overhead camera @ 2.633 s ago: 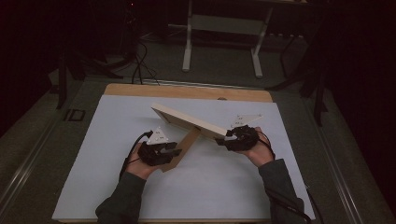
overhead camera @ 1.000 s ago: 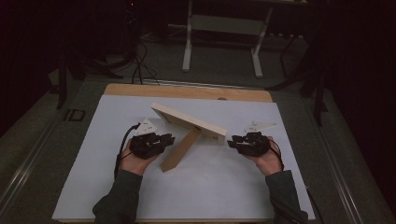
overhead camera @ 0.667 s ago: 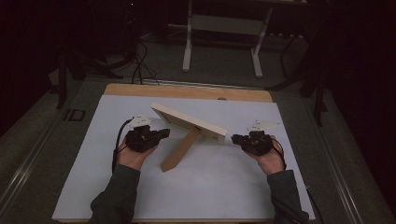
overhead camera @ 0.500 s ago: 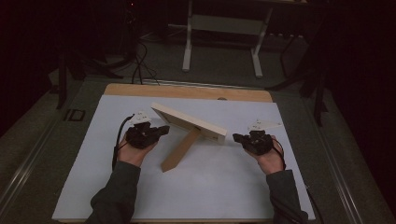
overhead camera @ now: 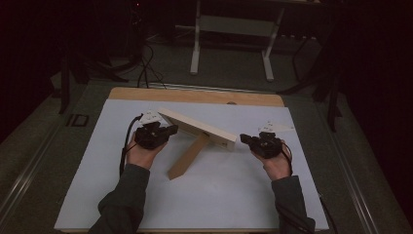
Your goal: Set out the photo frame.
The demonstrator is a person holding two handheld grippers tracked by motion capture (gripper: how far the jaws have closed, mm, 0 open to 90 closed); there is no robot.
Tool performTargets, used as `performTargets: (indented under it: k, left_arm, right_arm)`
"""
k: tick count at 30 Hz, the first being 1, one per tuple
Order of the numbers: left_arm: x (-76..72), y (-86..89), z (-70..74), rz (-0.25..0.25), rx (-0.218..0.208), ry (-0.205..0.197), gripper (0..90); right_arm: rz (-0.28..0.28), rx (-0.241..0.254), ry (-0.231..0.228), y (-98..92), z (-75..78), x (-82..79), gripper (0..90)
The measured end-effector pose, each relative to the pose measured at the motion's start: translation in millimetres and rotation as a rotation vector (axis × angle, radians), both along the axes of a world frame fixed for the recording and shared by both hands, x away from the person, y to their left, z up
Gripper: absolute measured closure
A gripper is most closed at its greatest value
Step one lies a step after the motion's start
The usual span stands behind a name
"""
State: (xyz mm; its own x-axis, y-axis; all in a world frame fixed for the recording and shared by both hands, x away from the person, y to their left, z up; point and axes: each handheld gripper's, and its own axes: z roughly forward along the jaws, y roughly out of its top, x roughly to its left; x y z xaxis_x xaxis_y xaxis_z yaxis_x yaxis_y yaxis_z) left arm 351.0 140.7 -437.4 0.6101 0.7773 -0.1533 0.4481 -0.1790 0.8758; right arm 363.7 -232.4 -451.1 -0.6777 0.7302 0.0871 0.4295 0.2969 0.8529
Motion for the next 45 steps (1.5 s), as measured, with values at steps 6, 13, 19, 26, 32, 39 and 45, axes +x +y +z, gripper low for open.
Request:
performTargets:
  k: [6,13,19,26,32,39,45]
  left_arm:
    - [2.6,-2.6,1.2,0.003,0.006,-0.003,90.0]
    - [6.5,-5.2,1.7,0.011,0.013,0.002,90.0]
    - [7.9,-7.5,1.1,0.008,0.02,0.002,90.0]
    - [10.2,-8.9,0.8,0.015,0.022,0.005,90.0]
    - [11.9,-11.8,1.0,0.014,0.025,0.006,90.0]
    - [12.7,-15.1,-0.7,0.015,0.035,0.003,90.0]
    - [13.4,-17.6,-2.2,0.017,0.05,0.003,90.0]
  right_arm:
    - [-0.008,0.021,-0.003,0.5,0.6,-0.2,90.0]
    - [-0.02,0.083,0.002,-2.8,1.6,-0.6,90.0]
    - [-0.015,0.1,0.011,1.3,-1.4,-0.3,90.0]
    - [-0.01,0.108,0.009,4.7,-2.6,-0.3,90.0]
    - [-0.004,0.11,0.002,7.0,-2.5,-0.9,90.0]
    - [-0.001,0.112,0.0,8.9,-2.7,-1.0,90.0]
    - [0.007,0.108,-0.001,11.2,-3.0,-1.2,90.0]
